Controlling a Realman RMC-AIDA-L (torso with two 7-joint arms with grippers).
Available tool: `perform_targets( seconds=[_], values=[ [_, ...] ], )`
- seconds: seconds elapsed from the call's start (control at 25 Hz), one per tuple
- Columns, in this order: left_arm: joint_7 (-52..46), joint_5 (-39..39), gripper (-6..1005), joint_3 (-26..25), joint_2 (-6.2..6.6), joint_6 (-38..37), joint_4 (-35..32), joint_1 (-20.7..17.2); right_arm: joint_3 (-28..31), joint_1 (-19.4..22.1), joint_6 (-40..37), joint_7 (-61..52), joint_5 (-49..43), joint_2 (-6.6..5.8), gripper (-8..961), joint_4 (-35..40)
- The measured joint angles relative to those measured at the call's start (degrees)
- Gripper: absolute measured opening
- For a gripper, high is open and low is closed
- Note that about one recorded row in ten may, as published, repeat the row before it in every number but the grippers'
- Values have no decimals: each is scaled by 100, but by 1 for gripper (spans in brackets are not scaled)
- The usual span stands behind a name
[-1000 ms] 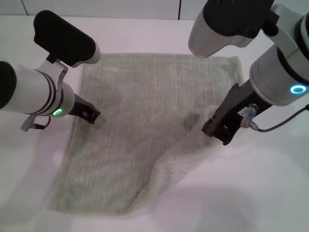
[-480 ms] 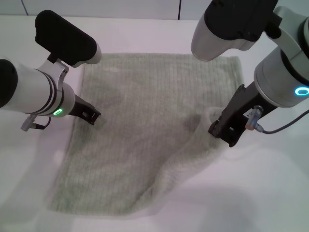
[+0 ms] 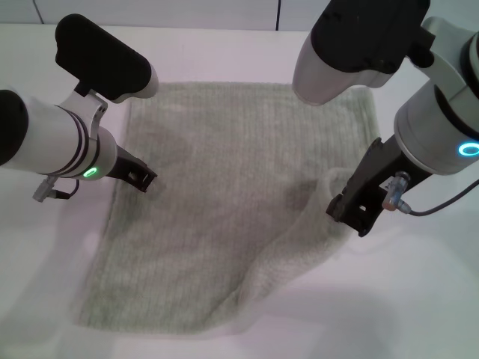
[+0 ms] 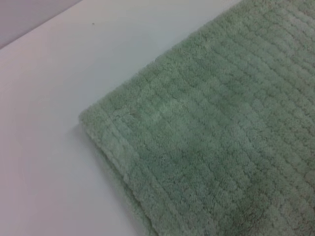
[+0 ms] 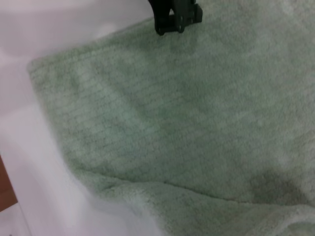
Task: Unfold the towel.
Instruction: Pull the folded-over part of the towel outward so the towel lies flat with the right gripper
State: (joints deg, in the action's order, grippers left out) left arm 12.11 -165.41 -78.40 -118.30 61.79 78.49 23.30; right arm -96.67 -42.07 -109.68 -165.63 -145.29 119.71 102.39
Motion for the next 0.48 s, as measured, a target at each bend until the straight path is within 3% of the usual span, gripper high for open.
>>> perform_targets(
  seconds=[0.48],
  values=[
    [2,0,-1,0,0,10,0,-1,-54,-133,-163,-168,-9,-8,-2,0]
  ],
)
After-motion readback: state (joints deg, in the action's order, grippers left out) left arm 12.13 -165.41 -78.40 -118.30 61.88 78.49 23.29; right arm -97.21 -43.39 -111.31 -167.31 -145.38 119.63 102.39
